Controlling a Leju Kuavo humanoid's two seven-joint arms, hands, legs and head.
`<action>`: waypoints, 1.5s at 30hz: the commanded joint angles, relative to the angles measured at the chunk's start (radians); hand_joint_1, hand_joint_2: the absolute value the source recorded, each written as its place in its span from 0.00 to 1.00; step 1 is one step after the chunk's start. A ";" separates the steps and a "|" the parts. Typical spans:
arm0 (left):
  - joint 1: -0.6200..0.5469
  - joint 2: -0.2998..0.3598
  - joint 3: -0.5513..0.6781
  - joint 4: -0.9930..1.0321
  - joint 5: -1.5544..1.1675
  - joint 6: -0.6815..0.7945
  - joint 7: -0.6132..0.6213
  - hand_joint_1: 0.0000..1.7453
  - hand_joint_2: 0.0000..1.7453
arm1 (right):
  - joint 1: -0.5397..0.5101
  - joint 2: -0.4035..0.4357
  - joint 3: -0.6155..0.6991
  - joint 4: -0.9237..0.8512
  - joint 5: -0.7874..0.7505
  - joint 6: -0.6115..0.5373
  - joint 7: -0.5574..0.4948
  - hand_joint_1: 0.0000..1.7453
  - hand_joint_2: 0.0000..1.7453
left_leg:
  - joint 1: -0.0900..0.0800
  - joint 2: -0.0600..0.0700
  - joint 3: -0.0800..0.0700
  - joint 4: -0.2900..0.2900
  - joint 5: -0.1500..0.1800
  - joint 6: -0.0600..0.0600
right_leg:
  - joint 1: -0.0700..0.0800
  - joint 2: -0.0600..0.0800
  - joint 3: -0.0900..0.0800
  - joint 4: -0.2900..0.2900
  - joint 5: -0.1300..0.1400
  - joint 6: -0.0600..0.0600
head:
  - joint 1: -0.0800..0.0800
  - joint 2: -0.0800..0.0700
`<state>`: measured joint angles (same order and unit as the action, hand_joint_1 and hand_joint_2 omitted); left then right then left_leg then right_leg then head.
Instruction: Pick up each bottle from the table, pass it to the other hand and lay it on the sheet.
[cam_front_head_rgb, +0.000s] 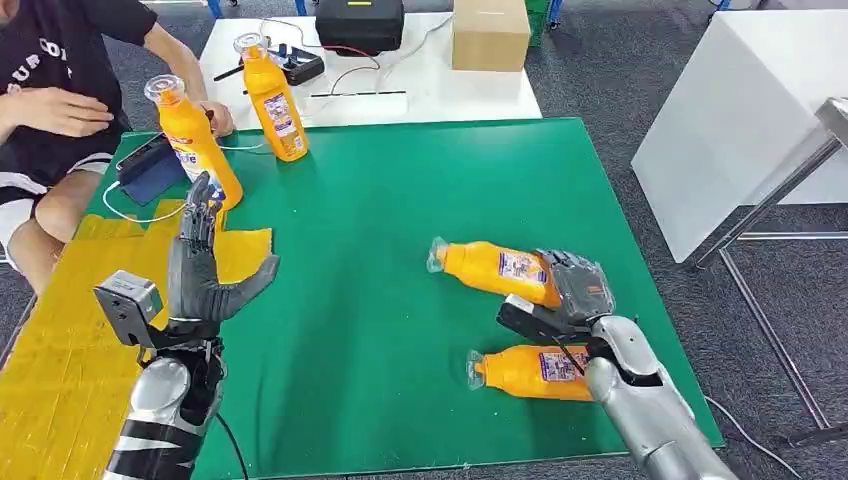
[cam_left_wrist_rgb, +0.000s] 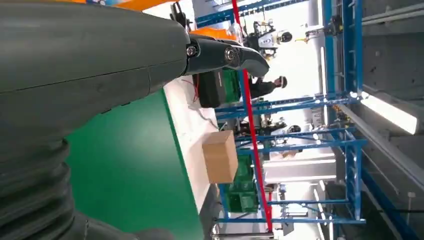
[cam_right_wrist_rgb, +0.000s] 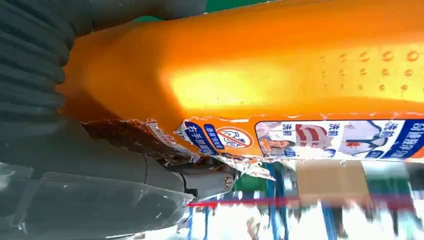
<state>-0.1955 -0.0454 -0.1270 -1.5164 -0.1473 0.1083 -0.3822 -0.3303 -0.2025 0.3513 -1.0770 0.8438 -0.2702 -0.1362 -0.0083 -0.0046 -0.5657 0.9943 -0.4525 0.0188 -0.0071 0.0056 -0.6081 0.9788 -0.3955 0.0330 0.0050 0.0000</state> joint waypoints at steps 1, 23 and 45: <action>-0.029 -0.003 -0.087 0.032 -0.008 -0.041 0.043 0.00 1.00 | 0.068 0.193 -0.149 -0.300 -0.111 -0.132 -0.068 1.00 1.00 | 0.001 0.001 0.002 0.001 -0.002 -0.002 | 0.001 0.000 0.001 0.001 -0.001 -0.001 | 0.000 0.000; -0.198 0.014 -0.310 0.213 0.289 -0.343 0.130 0.00 1.00 | 0.018 0.355 0.052 -0.119 -0.513 0.015 -0.310 1.00 1.00 | 0.001 0.001 0.002 0.000 0.000 -0.001 | 0.001 0.000 0.002 -0.001 0.000 0.000 | 0.000 0.000; -0.240 0.011 -0.352 0.240 0.355 -0.348 0.133 0.00 1.00 | -0.030 0.411 0.252 0.018 -0.423 -0.001 -0.321 1.00 1.00 | 0.001 0.000 0.001 -0.001 0.000 -0.001 | 0.001 0.000 0.002 -0.001 0.000 0.000 | 0.000 0.000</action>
<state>-0.3856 -0.0465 -0.4391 -1.3493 0.2045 -0.2396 -0.2567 -0.2959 0.2148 0.5318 -1.1689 0.4173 -0.2708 -0.4547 -0.0078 -0.0047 -0.5662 0.9941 -0.4522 0.0183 -0.0070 0.0056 -0.6087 0.9792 -0.3956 0.0328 0.0053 0.0000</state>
